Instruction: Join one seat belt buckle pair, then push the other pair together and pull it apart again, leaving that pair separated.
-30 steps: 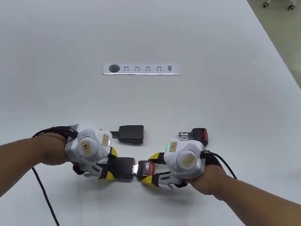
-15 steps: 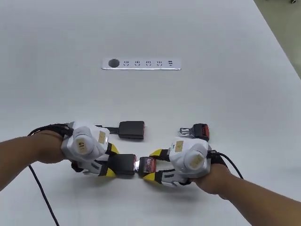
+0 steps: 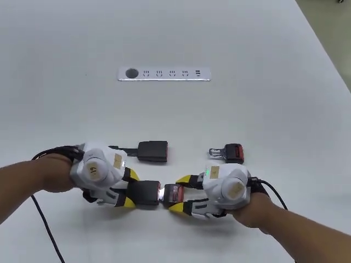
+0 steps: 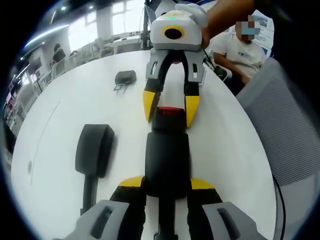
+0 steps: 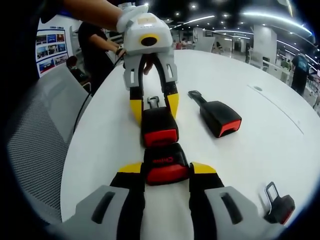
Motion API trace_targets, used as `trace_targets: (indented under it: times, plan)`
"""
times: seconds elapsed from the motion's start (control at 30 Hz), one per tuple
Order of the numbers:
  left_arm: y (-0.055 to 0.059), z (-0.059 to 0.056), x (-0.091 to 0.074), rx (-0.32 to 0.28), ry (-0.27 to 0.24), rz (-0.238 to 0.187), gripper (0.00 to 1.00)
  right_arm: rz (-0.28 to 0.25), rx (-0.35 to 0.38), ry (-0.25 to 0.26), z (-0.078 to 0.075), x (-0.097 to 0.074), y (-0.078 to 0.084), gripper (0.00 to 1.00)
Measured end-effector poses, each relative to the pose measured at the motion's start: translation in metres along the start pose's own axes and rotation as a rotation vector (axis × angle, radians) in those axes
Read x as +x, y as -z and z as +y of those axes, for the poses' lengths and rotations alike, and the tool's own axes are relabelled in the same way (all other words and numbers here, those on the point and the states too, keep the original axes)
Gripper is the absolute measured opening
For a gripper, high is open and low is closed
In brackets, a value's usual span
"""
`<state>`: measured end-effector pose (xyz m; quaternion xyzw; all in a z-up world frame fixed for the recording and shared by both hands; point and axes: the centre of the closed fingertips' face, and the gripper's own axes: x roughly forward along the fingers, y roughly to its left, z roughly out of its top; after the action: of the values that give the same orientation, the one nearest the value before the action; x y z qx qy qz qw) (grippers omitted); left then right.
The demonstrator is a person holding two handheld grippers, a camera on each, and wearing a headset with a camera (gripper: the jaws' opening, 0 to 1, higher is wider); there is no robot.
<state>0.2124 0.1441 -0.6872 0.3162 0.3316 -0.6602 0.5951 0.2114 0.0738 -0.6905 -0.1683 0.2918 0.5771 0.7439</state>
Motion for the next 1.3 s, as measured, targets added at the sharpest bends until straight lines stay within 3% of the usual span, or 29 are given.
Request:
trace_targets:
  times: [0.13, 0.2, 0.43, 0.53, 0.63, 0.7, 0.73, 0.77, 0.87, 0.9, 0.93, 1.0, 1.07, 1.1, 1.23, 1.3]
  plan:
    - [0.0, 0.0, 0.0, -0.01, -0.01, 0.005, 0.32, -0.01, 0.004, 0.008, 0.0, 0.001, 0.0, 0.33]
    - [0.001, 0.0, 0.0, -0.086, -0.016, 0.004, 0.33, -0.02, 0.023, 0.007, 0.001, 0.0, 0.0, 0.33]
    - [0.001, 0.0, 0.001, -0.023, -0.015, 0.05, 0.33, 0.001, 0.008, 0.023, 0.003, -0.002, -0.001, 0.34]
    - [0.001, -0.001, 0.002, 0.026, -0.029, 0.067, 0.34, 0.005, 0.05, 0.027, 0.001, 0.001, 0.0, 0.35]
    - [0.004, 0.002, 0.001, -0.018, -0.072, 0.088, 0.35, -0.002, 0.114, 0.056, 0.002, 0.0, 0.0, 0.36]
    - [0.003, 0.004, -0.001, 0.026, -0.104, 0.098, 0.4, -0.033, 0.123, 0.039, 0.006, -0.004, -0.003, 0.46]
    - [0.002, -0.001, -0.002, 0.026, -0.1, 0.094, 0.43, -0.046, 0.122, 0.04, 0.007, -0.005, -0.005, 0.52]
    - [0.0, -0.005, -0.004, 0.024, -0.095, 0.081, 0.48, -0.075, 0.124, 0.063, 0.003, -0.01, -0.008, 0.56]
    - [-0.006, -0.013, -0.01, 0.007, -0.091, 0.039, 0.66, -0.083, 0.133, 0.09, -0.004, -0.026, -0.004, 0.62]
    - [-0.008, -0.012, -0.015, -0.001, -0.104, 0.023, 0.71, -0.126, 0.151, 0.096, -0.006, -0.035, -0.009, 0.64]
    - [-0.009, -0.01, -0.018, -0.005, -0.116, 0.018, 0.75, -0.146, 0.151, 0.106, -0.008, -0.042, -0.012, 0.68]
    - [-0.005, 0.002, -0.027, 0.024, -0.176, 0.035, 0.83, -0.136, 0.125, 0.14, -0.02, -0.053, -0.004, 0.77]
    - [-0.003, 0.005, -0.034, 0.008, -0.171, 0.036, 0.82, -0.147, 0.118, 0.172, -0.03, -0.069, -0.003, 0.79]
    - [-0.005, 0.006, -0.037, -0.013, -0.174, 0.021, 0.81, -0.156, 0.128, 0.182, -0.035, -0.078, -0.004, 0.78]
    - [-0.01, 0.035, -0.055, -0.061, -0.242, -0.017, 0.82, -0.14, 0.134, 0.235, -0.058, -0.108, -0.001, 0.74]
    - [-0.014, 0.048, -0.062, -0.066, -0.248, -0.025, 0.81, -0.146, 0.117, 0.25, -0.068, -0.119, 0.0, 0.69]
